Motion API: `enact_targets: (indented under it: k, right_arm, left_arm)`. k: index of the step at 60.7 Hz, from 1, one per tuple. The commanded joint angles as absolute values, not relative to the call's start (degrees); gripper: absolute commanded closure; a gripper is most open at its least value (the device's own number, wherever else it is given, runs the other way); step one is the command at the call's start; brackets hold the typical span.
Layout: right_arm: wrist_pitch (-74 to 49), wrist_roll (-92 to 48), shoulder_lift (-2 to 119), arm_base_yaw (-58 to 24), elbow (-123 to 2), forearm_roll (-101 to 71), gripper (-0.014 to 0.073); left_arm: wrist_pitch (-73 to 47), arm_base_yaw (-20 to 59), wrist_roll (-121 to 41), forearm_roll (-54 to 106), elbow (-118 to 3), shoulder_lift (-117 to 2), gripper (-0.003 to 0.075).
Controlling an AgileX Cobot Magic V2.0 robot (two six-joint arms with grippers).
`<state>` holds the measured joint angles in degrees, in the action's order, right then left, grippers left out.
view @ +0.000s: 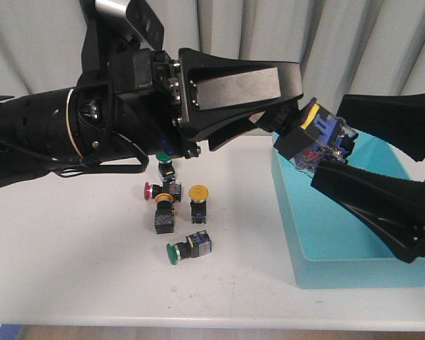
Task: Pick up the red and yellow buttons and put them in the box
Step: 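Lift the red button with the left gripper toward the right gripper, then grasp the red button's body with the right gripper, release left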
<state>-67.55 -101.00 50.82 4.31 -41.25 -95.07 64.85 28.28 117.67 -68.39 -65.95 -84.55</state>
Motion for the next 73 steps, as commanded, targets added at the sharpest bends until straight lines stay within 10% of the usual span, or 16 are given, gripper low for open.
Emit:
enact_targets:
  k: [1, 28, 55, 73]
  right_arm:
    - [-69.26, -101.76, 50.74, 4.56, -43.04, -100.04, 0.0066]
    - [-70.13, -101.27, 50.74, 4.56, -43.04, -99.87, 0.0141]
    - [-70.12, -100.42, 50.74, 4.56, -43.04, -99.87, 0.0606]
    - [-70.07, -100.42, 50.74, 4.56, -43.04, -99.87, 0.0603]
  left_arm:
    - [65.93, 28.59, 117.44, -63.68, -67.28, -82.70, 0.0728]
    - [65.54, 28.59, 117.49, -63.68, -67.28, -82.70, 0.0728]
    - [65.48, 28.53, 117.44, -63.80, -67.28, -82.70, 0.0726]
    - [65.29, 28.53, 117.65, -72.59, -70.56, -82.70, 0.0576]
